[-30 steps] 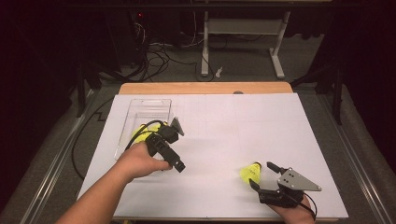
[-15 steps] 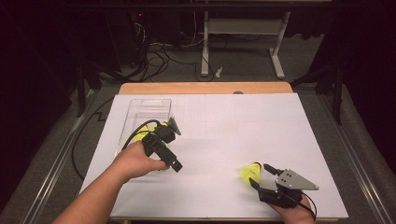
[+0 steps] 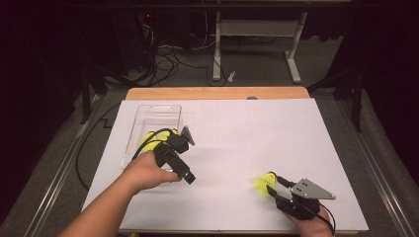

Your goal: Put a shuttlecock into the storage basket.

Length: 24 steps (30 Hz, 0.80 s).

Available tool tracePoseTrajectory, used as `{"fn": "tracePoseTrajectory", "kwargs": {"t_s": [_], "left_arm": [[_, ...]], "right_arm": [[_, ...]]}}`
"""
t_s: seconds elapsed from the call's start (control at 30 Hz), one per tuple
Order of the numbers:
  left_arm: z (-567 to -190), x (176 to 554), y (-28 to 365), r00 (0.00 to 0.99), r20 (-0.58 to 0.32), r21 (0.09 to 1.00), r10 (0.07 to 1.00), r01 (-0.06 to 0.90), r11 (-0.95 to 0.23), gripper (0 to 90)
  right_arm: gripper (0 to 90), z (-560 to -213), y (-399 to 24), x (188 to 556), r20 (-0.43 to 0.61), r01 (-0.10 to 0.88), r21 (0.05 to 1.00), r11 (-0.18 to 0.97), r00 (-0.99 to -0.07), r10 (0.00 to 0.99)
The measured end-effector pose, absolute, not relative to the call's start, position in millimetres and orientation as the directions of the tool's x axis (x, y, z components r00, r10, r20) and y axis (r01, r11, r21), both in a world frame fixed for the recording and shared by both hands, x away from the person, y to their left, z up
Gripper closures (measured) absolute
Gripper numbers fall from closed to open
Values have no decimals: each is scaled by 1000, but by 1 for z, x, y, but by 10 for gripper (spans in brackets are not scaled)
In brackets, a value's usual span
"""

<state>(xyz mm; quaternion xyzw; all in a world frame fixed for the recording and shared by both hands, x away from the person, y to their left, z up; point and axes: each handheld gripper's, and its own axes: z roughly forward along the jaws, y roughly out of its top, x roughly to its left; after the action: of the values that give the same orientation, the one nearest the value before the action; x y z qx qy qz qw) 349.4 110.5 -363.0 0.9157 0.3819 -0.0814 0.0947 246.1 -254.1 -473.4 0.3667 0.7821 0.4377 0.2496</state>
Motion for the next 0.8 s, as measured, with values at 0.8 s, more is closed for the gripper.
{"fn": "tracePoseTrajectory", "kwargs": {"t_s": [0.8], "left_arm": [[-366,351,113,690,-232,107,685,718,-687,23]], "right_arm": [[834,-472,-255,243,-112,371,848,378,-572,813]]}}
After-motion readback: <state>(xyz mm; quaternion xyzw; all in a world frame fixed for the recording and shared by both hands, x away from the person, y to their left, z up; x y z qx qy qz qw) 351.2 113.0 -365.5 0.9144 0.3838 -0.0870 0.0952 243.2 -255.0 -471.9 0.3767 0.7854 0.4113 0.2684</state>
